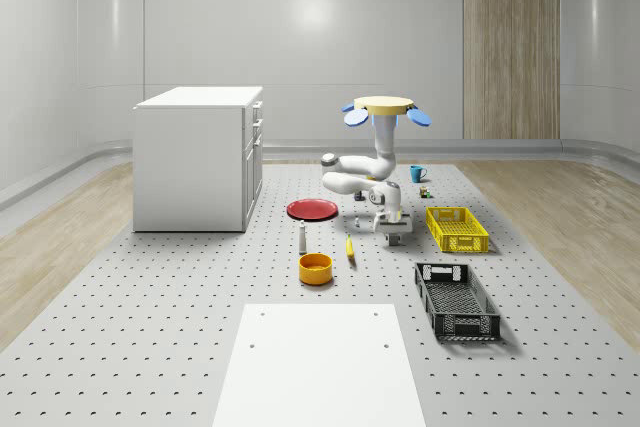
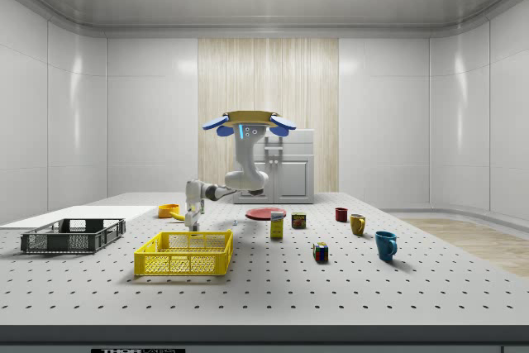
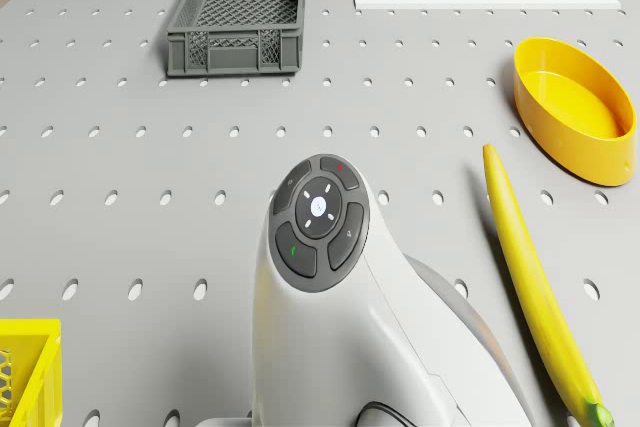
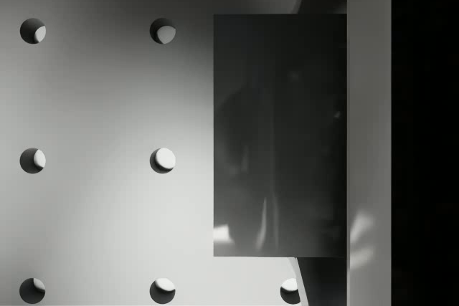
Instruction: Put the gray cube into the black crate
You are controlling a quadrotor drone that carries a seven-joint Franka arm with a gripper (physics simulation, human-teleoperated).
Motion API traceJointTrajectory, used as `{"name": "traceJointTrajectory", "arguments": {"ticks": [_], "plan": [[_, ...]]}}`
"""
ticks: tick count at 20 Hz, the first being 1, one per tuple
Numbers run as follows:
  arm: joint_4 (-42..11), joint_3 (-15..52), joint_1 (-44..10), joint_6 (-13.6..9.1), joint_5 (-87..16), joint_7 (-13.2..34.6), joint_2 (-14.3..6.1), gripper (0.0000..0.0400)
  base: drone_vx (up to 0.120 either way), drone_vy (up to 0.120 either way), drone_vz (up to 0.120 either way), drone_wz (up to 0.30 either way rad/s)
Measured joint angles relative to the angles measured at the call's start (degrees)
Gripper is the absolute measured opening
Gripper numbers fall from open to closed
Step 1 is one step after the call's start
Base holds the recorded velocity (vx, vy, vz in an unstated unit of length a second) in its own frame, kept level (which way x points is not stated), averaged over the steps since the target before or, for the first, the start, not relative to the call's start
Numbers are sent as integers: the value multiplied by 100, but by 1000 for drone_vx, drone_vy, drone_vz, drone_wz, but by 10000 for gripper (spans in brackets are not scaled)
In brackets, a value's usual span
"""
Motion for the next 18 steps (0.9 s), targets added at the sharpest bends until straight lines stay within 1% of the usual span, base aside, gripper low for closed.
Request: {"name": "traceJointTrajectory", "arguments": {"ticks": [4,6,7,12,18], "plan": [[-45,211,20,-67,203,8,-2,253,0,0,0,0],[-74,373,32,-116,358,14,-2,252,0,0,100,0],[-87,454,37,-139,436,17,-3,251,80,40,120,0],[-121,716,43,-194,694,31,-23,250,120,120,120,0],[-131,833,38,-182,818,40,-68,250,120,120,120,0]]}}
